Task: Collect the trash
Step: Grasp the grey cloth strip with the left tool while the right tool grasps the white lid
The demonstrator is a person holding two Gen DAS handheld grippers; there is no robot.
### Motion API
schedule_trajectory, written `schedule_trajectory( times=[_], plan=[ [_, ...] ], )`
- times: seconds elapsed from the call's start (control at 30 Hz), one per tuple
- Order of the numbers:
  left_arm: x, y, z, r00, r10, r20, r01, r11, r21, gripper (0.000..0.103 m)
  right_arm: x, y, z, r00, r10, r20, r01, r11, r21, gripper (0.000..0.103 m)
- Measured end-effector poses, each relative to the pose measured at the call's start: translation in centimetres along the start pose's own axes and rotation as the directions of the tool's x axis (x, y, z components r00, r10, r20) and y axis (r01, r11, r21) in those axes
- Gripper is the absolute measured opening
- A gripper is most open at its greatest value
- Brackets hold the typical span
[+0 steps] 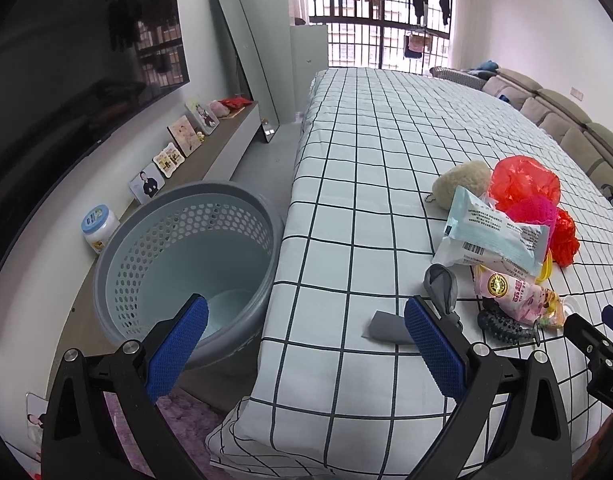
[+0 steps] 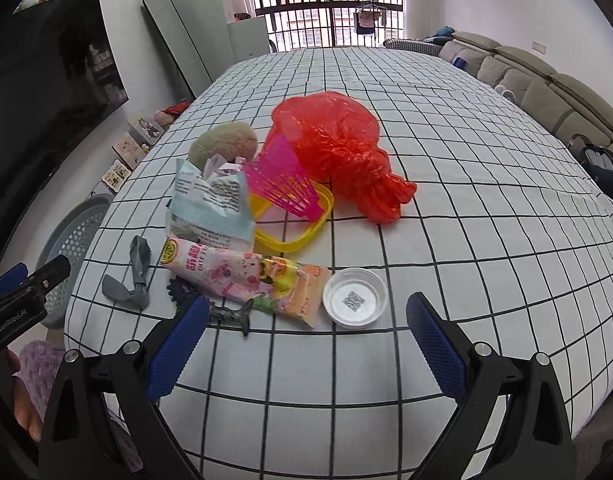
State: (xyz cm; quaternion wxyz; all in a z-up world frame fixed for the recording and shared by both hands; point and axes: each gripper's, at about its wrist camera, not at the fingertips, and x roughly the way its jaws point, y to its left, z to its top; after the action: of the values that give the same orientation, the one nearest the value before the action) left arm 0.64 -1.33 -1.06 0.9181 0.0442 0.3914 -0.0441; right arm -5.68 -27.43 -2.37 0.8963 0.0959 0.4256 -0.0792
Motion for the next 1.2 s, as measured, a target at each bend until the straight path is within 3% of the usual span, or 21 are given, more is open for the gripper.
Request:
schedule_trajectory(
  times=[0.3,0.77,0.87,0.93,1.0,1.13,1.2],
  plan=[
    [1.8,-1.7,-0.2,0.999,0.001,-0.043,0.0,0.999,0.032,0.097,1.7,-3.2,-0.2,0.996,-0.076,-0.054,0.077,0.997,0.018,0.094],
    [2.6,-3.0,-0.3,0.998,0.004,-0.059,-0.001,0.999,0.053,0.097,3.4,-2.6,0.1,0.993,-0.096,-0.063,0.094,0.995,-0.029,0.092],
    [2.6,-2.9,-0.3,0.998,-0.003,-0.061,0.006,0.999,0.05,0.097,3.4,-2.4,0.1,0.994,-0.084,-0.065,0.082,0.996,-0.037,0.081],
    [2.6,-3.0,-0.4,0.998,-0.016,-0.066,0.019,0.999,0.051,0.097,3.7,-2.1,0.1,0.994,-0.08,-0.078,0.076,0.996,-0.048,0.064],
    [2.5,-3.2,-0.4,0.997,-0.029,-0.065,0.032,0.998,0.055,0.097,3.7,-1.8,0.1,0.994,-0.073,-0.078,0.069,0.996,-0.057,0.061],
    [2.3,-3.5,-0.4,0.997,-0.044,-0.065,0.048,0.997,0.063,0.097,3.4,-1.4,0.2,0.996,-0.055,-0.073,0.05,0.996,-0.07,0.039],
    [2.3,-3.6,-0.4,0.996,-0.05,-0.068,0.055,0.996,0.064,0.097,3.3,-1.5,0.2,0.997,-0.035,-0.075,0.031,0.998,-0.063,0.039]
  ],
)
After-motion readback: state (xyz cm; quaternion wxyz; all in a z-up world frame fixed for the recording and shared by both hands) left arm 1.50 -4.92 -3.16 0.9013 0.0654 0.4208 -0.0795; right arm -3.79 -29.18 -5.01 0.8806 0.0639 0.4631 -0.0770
